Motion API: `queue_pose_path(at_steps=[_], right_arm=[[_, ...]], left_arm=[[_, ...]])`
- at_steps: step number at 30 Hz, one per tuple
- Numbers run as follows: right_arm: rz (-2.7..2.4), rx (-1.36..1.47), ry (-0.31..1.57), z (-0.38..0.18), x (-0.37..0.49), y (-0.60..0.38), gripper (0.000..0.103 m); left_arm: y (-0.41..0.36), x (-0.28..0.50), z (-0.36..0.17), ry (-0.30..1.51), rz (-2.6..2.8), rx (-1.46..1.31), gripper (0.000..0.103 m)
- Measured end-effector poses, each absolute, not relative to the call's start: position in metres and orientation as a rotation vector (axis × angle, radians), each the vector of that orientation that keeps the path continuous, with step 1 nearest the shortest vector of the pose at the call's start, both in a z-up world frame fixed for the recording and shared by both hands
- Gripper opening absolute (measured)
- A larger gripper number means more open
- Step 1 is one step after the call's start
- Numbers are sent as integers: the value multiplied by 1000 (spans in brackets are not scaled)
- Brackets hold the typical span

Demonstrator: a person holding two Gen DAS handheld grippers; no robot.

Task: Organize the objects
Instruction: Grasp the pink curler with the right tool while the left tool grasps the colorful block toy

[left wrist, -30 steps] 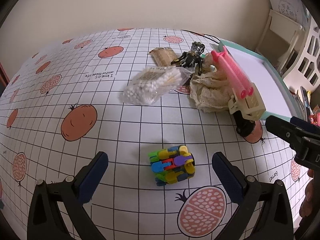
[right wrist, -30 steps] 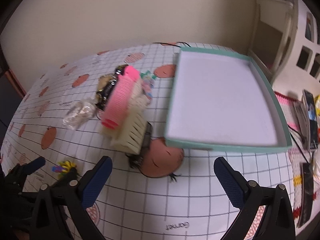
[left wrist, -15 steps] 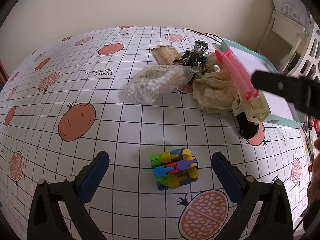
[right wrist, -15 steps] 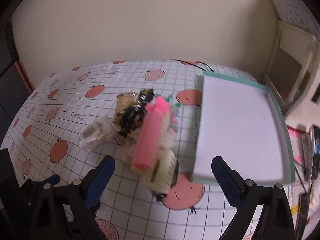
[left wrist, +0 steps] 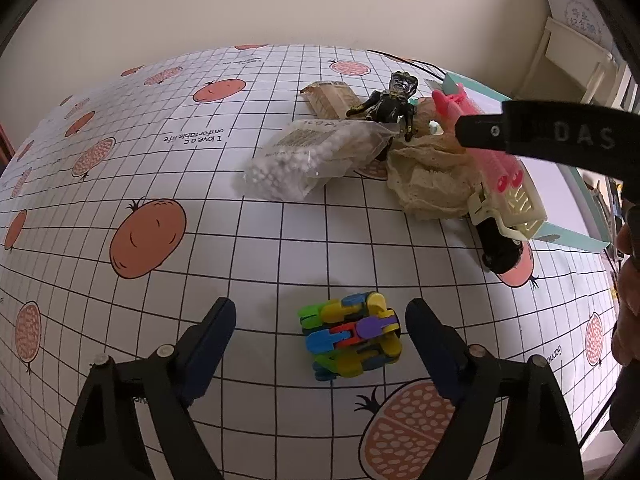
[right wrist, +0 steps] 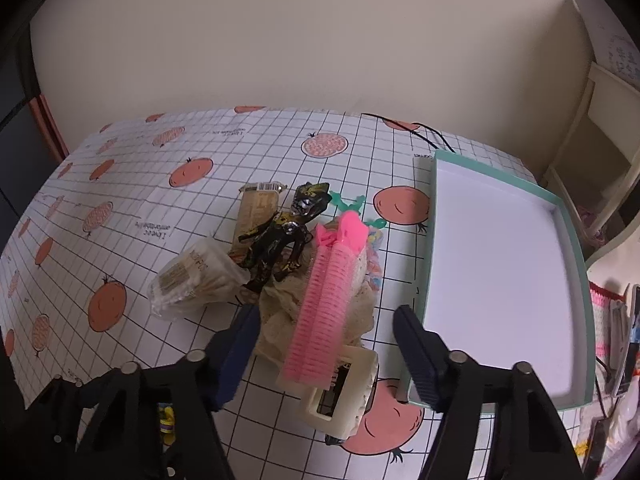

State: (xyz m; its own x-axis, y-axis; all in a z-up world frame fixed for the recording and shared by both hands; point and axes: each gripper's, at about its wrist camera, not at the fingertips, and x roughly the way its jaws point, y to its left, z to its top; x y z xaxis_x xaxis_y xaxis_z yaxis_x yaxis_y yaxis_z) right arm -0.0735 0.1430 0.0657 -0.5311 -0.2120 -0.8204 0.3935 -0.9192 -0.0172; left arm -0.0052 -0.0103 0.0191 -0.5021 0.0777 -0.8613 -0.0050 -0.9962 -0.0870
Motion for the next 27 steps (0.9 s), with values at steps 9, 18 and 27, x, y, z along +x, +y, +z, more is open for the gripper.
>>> queue_pose_path(at_steps=[9, 18, 27], right_arm=[[-2447, 1306, 266, 60, -77, 145, 43], [-2435, 1319, 212, 59, -81, 150, 31], [-2437, 1302, 166, 64, -82, 153, 31]], left_arm=[[-3, -5, 15, -79, 2651, -1541, 62], [-3, -2, 17, -92, 2642, -1504, 48], [-7, -9, 18, -125, 2636, -1488, 48]])
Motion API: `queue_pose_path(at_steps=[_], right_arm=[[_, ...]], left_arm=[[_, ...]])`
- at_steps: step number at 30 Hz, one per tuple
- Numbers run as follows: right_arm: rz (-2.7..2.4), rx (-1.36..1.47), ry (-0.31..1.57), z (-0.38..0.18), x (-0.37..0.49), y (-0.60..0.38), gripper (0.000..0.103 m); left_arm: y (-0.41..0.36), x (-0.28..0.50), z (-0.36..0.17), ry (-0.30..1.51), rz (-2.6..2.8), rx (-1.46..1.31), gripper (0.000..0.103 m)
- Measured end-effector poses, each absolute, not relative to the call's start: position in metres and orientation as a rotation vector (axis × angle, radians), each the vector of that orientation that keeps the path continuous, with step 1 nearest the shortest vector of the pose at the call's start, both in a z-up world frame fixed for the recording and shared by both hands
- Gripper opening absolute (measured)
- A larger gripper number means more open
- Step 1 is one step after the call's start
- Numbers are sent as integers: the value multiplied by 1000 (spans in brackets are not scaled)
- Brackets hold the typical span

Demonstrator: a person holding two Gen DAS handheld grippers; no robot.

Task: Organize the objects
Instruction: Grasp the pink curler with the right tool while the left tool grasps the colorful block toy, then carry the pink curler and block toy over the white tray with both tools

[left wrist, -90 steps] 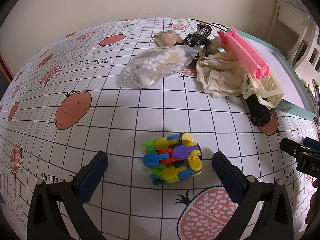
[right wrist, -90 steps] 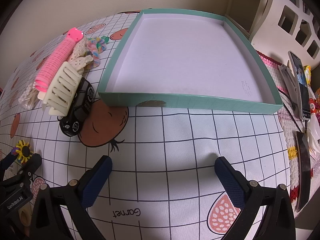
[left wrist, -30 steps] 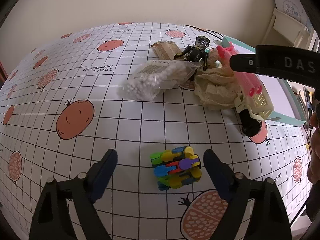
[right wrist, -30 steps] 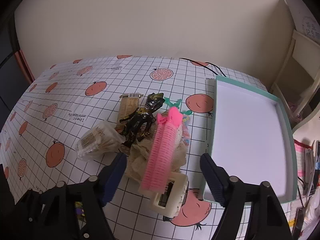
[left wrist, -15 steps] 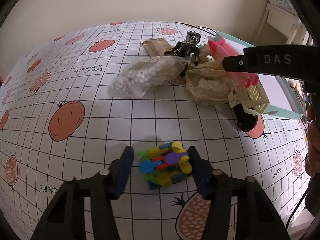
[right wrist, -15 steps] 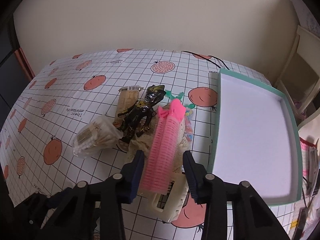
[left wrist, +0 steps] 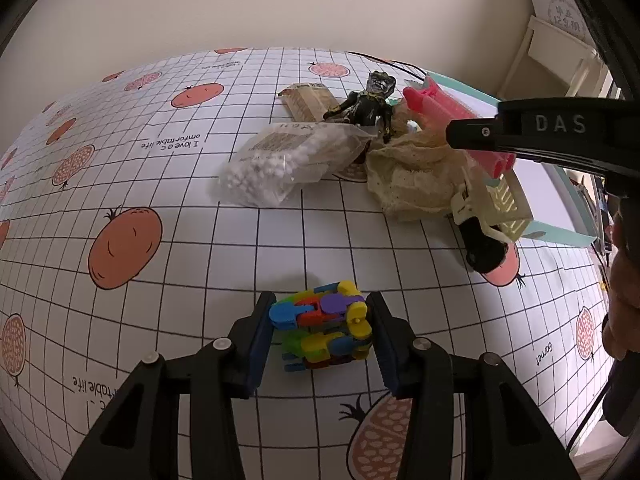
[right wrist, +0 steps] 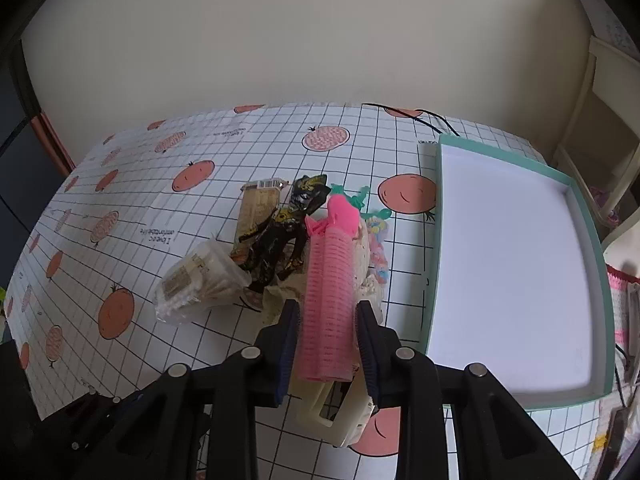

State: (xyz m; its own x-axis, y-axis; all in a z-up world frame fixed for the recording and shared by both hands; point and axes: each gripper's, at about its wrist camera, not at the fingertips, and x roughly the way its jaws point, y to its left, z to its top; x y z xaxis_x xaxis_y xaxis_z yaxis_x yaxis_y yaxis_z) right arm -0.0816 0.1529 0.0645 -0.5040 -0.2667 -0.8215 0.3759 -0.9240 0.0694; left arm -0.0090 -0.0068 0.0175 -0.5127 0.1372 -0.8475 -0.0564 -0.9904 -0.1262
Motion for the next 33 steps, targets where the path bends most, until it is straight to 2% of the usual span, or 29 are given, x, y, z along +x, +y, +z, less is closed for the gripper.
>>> queue_pose_path(at_steps=[8, 17, 25, 33], right_arm=[[-2460, 1254, 101, 82, -84, 160, 31], [-2567, 1164, -12, 115, -100, 187, 31], [-2691, 1100, -121, 142, -120, 224, 31], [-2793, 1125, -194, 142, -133, 281, 31]], left_arm=[[-8, -25, 36, -130, 2684, -1427, 48], [1, -70, 82, -179, 2766, -1282, 48], [35, -111, 130, -274, 2774, -1151, 48], [80, -130, 143, -304, 2723, -1131, 48]])
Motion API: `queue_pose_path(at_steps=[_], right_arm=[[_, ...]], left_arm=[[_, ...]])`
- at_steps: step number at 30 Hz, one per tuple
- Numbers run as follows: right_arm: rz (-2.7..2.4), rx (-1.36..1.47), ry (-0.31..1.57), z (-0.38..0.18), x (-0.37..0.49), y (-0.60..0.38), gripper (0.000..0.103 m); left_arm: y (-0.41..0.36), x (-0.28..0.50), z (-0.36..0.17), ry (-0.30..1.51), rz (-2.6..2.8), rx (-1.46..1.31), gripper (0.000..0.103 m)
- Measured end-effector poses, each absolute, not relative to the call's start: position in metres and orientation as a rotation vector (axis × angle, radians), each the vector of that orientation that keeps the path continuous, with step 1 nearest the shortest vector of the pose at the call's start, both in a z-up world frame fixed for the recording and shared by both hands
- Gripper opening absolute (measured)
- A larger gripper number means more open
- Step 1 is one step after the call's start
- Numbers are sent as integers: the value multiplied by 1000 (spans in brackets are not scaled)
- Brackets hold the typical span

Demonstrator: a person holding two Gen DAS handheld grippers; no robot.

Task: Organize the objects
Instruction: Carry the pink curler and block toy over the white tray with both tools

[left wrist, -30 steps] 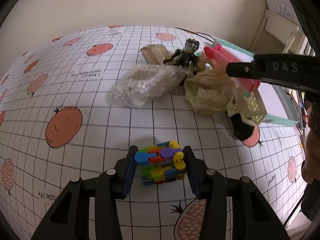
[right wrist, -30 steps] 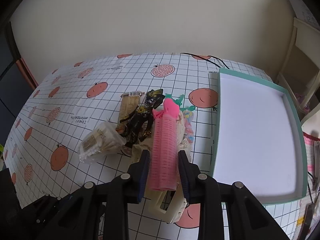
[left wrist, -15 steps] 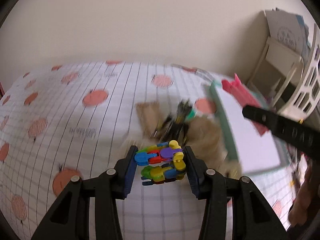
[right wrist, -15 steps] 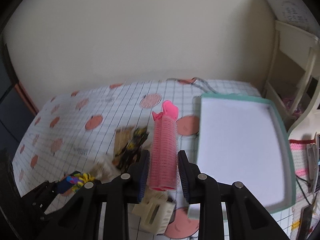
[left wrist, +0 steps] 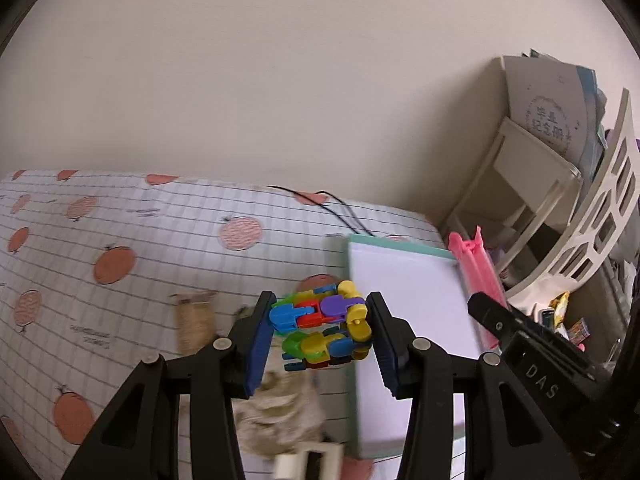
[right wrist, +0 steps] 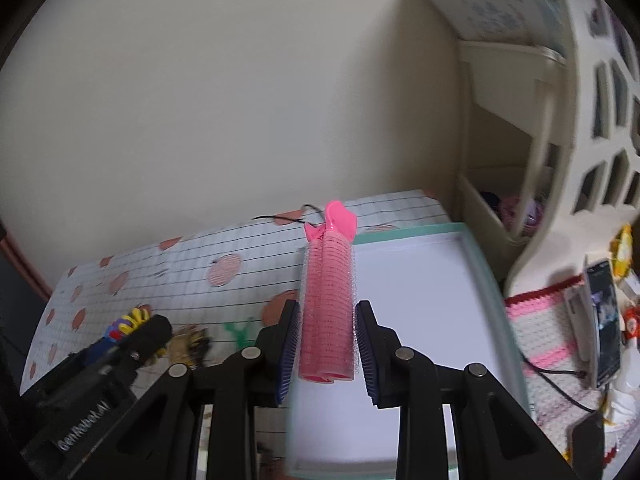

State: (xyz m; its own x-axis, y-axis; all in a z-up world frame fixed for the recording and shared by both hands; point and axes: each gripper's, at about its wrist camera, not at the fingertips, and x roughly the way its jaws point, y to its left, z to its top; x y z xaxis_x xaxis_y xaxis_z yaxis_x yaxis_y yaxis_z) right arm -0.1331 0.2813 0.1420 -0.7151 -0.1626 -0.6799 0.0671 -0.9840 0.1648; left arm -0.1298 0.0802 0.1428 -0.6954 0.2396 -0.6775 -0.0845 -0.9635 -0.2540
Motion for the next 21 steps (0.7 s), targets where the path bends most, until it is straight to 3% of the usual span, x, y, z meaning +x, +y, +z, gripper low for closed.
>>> queue_pose_path(at_steps=[21], right_arm=[[-2832, 1281, -267, 95, -158, 368, 31]], left_arm=[[185, -169, 99, -222, 2603, -1226, 48]])
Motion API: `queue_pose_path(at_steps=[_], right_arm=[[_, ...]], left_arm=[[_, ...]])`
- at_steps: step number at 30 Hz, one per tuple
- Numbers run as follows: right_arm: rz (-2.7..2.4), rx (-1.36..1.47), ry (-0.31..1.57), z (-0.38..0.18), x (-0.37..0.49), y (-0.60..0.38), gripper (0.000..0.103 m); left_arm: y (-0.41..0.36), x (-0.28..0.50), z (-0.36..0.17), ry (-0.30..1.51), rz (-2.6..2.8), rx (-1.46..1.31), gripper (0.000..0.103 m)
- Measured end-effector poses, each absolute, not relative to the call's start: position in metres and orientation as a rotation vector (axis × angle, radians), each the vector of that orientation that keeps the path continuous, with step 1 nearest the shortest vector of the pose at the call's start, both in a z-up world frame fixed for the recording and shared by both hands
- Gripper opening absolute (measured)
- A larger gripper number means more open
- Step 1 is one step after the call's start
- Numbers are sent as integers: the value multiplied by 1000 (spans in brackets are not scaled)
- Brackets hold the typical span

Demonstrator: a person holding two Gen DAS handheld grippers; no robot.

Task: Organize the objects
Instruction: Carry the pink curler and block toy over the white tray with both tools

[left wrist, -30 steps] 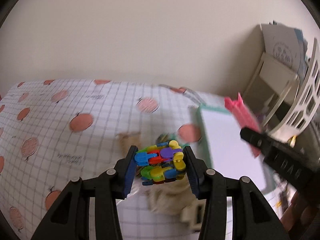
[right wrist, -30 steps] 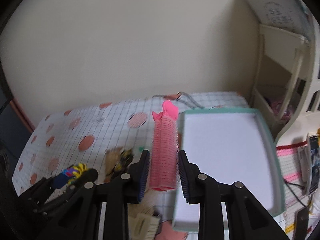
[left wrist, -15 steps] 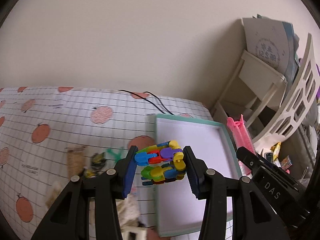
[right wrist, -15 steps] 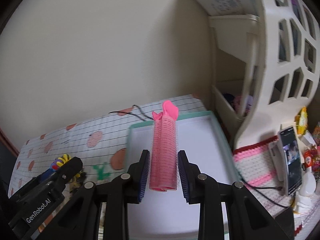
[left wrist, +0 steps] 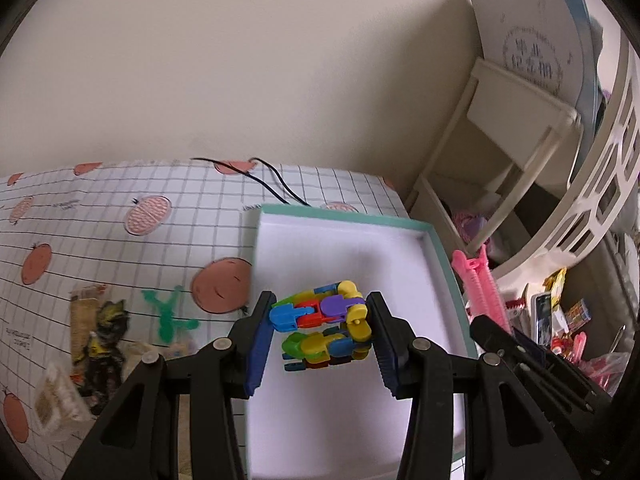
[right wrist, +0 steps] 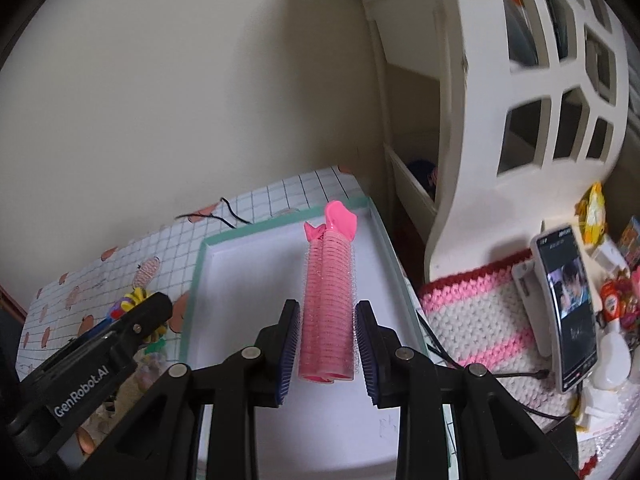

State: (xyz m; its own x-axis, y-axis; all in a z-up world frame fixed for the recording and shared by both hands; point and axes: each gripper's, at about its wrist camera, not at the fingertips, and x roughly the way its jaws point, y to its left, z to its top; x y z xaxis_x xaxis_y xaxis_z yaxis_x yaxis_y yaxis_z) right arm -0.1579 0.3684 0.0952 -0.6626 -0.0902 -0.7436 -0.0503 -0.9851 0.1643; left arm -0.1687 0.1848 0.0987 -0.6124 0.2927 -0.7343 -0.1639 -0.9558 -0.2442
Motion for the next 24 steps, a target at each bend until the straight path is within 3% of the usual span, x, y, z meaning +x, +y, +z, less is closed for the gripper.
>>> queue_pose_path(at_steps=[10, 24], right_arm=[[-2749, 1444, -254, 44, -169, 372, 31], [-2713, 1509, -227, 22, -173, 368, 31]], left_arm=[[200, -189, 63, -210, 2547, -1354, 48], [201, -202, 33, -248, 2536, -1408, 48]])
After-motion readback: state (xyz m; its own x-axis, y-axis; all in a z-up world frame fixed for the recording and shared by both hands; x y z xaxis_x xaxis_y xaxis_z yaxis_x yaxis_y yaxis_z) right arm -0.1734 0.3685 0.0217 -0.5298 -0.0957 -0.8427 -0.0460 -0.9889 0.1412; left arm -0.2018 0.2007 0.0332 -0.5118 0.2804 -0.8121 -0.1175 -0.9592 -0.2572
